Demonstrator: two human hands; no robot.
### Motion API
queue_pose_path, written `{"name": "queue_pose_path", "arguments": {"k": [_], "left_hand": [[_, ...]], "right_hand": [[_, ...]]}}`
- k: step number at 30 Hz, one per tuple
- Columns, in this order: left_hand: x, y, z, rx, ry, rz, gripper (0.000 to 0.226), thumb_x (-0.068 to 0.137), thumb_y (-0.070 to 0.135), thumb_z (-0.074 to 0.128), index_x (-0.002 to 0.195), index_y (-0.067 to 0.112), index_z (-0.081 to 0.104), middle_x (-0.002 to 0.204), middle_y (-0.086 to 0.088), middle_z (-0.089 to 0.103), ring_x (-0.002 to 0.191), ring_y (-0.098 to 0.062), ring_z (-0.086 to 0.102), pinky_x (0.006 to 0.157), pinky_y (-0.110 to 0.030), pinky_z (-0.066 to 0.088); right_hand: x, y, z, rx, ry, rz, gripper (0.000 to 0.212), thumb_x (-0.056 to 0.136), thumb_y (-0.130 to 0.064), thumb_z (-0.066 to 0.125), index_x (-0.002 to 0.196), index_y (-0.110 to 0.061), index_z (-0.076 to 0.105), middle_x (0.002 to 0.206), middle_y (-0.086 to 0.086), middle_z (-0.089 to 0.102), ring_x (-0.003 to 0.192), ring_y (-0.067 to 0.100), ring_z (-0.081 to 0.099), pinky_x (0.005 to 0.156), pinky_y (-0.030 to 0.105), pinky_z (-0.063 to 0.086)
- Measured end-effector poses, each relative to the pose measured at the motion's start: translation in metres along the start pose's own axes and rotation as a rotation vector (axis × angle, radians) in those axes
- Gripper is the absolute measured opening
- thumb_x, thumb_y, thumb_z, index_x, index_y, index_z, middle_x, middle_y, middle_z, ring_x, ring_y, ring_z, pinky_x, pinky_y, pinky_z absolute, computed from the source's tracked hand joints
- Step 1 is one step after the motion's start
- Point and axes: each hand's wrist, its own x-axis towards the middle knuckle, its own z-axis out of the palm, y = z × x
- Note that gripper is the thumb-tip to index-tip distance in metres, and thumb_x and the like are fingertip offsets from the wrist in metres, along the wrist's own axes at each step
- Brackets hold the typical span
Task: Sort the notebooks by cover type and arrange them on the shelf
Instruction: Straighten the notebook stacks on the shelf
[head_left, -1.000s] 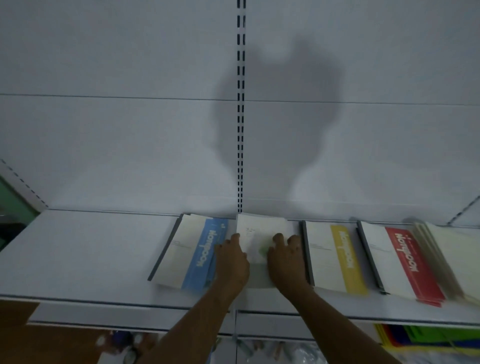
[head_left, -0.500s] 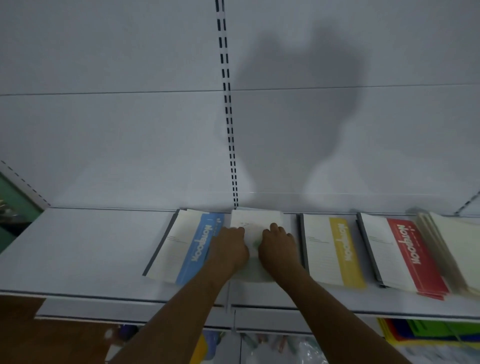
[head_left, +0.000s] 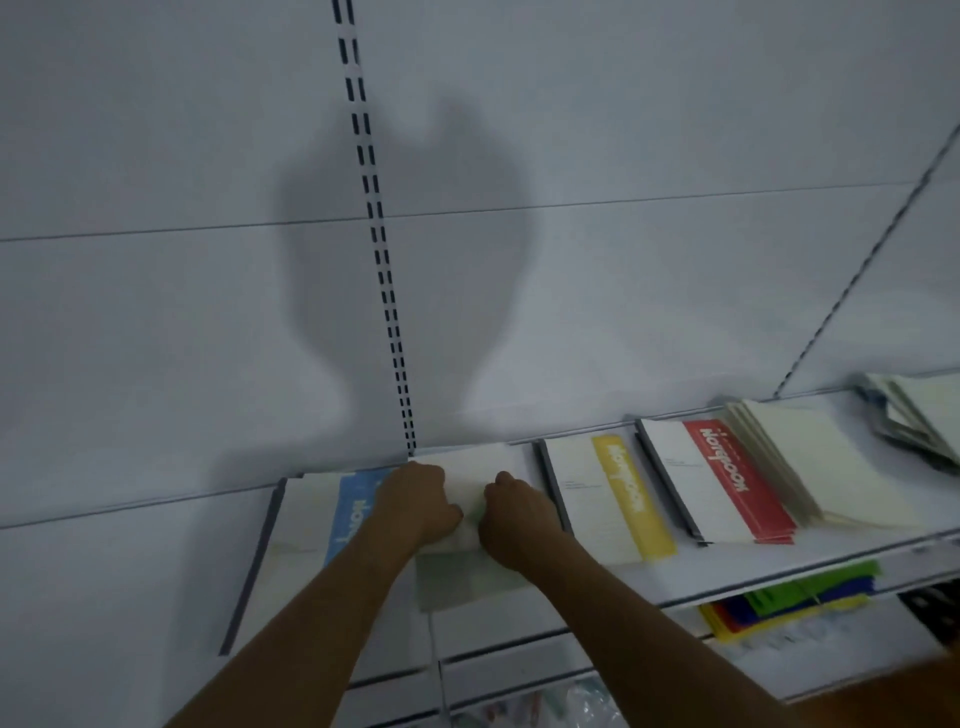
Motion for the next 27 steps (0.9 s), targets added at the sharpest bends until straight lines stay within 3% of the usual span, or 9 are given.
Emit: {"name": "queue_pose_path", "arguments": {"k": [4,6,8,10,15,19,22,24,27], "left_hand": [[0.006,0.009,-0.015,0.089,-0.107,0.015,0.034,0.086,0.031,0.055,0.111,0.009,0.062,0.113,-0.009,0.063,0.1,-0.024,0.061,0.079,-0.03,0.048],[0.007,0.031,-0.025,0.152,-0.115,0.021,0.031,0.087,0.027,0.053,0.114,0.013,0.061,0.115,-0.007,0.061,0.102,-0.024,0.06,0.084,-0.032,0.049],[0.008,0.072,-0.031,0.119,-0.02,0.098,0.028,0.09,0.027,0.049,0.113,0.014,0.06,0.116,-0.007,0.061,0.105,-0.025,0.058,0.085,-0.034,0.047],[-0.001,0.131,-0.032,0.016,0.043,0.284,0.029,0.092,0.033,0.047,0.111,0.014,0.059,0.116,-0.008,0.061,0.107,-0.028,0.058,0.082,-0.033,0.046],[-0.05,0.287,-0.018,-0.185,-0.026,0.649,0.027,0.089,0.038,0.049,0.099,0.018,0.063,0.103,-0.004,0.065,0.094,-0.027,0.061,0.072,-0.031,0.048],[-0.094,0.392,0.008,-0.197,-0.138,0.824,0.023,0.089,0.034,0.051,0.089,0.015,0.063,0.095,-0.008,0.066,0.09,-0.028,0.062,0.069,-0.031,0.046],[-0.117,0.465,0.024,-0.25,-0.216,0.859,0.027,0.087,0.031,0.051,0.068,0.013,0.056,0.073,-0.005,0.061,0.077,-0.026,0.059,0.059,-0.026,0.038],[-0.128,0.509,0.036,-0.324,-0.281,0.836,0.033,0.086,0.03,0.053,0.057,0.016,0.045,0.062,-0.002,0.05,0.07,-0.023,0.055,0.056,-0.026,0.034],[-0.139,0.56,0.048,-0.401,-0.36,0.774,0.026,0.084,0.033,0.055,0.064,0.016,0.053,0.07,-0.004,0.056,0.068,-0.023,0.055,0.061,-0.029,0.041]], "right_hand": [[-0.017,0.011,-0.011,0.237,-0.041,0.042,0.038,0.093,-0.024,0.05,0.128,-0.011,0.053,0.132,0.006,0.052,0.117,0.023,0.053,0.099,0.03,0.04],[-0.036,0.032,-0.023,0.335,0.101,0.08,0.04,0.095,-0.028,0.049,0.133,-0.014,0.051,0.135,0.005,0.051,0.122,0.02,0.05,0.102,0.025,0.036],[-0.058,0.065,-0.043,0.375,0.288,0.166,0.035,0.096,-0.028,0.049,0.127,-0.014,0.057,0.128,0.004,0.057,0.117,0.019,0.055,0.096,0.022,0.038],[-0.085,0.108,-0.068,0.351,0.381,0.27,0.032,0.095,-0.027,0.049,0.122,-0.013,0.061,0.119,0.006,0.063,0.108,0.021,0.059,0.086,0.021,0.04],[-0.181,0.234,-0.113,0.259,0.544,0.611,0.027,0.096,-0.029,0.045,0.103,-0.011,0.063,0.098,0.009,0.063,0.089,0.028,0.061,0.069,0.029,0.043],[-0.281,0.315,-0.111,0.273,0.528,0.821,0.027,0.099,-0.028,0.04,0.073,-0.02,0.046,0.069,0.004,0.049,0.065,0.023,0.05,0.058,0.036,0.041],[-0.348,0.373,-0.117,0.268,0.562,0.937,0.023,0.097,-0.027,0.043,0.081,-0.015,0.053,0.079,0.004,0.056,0.074,0.023,0.055,0.067,0.038,0.047],[-0.384,0.411,-0.127,0.267,0.559,0.992,0.024,0.097,-0.031,0.042,0.085,-0.014,0.055,0.083,0.005,0.058,0.075,0.021,0.056,0.065,0.035,0.046],[-0.425,0.461,-0.143,0.269,0.542,1.047,0.025,0.097,-0.034,0.041,0.088,-0.015,0.056,0.083,0.004,0.059,0.073,0.019,0.056,0.059,0.032,0.043]]}}
